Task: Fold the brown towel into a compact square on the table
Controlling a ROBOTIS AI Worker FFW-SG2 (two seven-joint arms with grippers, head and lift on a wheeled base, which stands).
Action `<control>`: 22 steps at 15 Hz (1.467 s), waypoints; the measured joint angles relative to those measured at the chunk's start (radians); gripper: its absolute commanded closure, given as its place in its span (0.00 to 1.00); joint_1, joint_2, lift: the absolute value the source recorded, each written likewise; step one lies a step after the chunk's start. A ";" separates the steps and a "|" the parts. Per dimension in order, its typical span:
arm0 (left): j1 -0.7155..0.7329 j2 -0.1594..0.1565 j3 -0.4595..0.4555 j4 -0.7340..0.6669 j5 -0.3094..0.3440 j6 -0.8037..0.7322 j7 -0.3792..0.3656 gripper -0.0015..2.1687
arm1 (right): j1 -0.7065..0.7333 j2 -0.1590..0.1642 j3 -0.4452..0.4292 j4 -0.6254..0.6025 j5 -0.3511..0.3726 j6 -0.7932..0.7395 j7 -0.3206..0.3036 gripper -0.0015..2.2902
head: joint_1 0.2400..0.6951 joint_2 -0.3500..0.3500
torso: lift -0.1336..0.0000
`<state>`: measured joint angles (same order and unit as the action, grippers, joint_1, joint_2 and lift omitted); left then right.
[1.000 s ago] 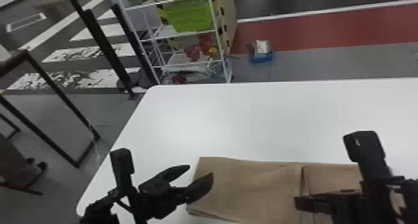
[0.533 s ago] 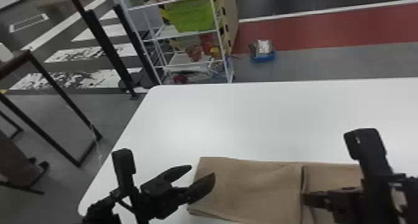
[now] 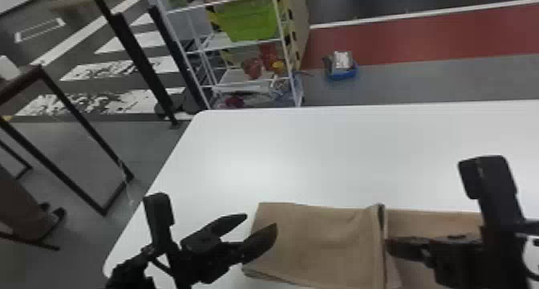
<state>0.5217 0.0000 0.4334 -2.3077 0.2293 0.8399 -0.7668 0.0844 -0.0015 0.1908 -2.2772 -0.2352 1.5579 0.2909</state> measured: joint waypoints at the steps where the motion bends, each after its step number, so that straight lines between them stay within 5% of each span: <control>1: 0.001 0.000 0.001 -0.001 0.001 0.000 0.000 0.02 | 0.007 0.000 -0.015 -0.028 -0.017 0.000 0.000 0.60 | 1.00 1.00 | 0.07; 10: 0.003 0.000 0.002 -0.002 -0.005 0.000 0.003 0.02 | 0.091 0.000 -0.292 -0.191 -0.171 0.000 0.065 0.60 | 1.00 0.88 | 0.07; 16: 0.001 0.000 -0.014 -0.006 -0.017 0.003 0.015 0.02 | 0.121 0.000 -0.333 -0.187 -0.186 0.000 0.081 0.60 | 1.00 0.85 | 0.07; 22: 0.001 0.000 -0.024 -0.007 -0.024 0.003 0.023 0.02 | 0.126 0.000 -0.478 -0.254 -0.311 0.000 0.083 0.60 | 1.00 0.79 | 0.07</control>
<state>0.5231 0.0000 0.4099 -2.3150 0.2050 0.8430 -0.7439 0.2106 -0.0015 -0.2869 -2.5309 -0.5463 1.5579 0.3742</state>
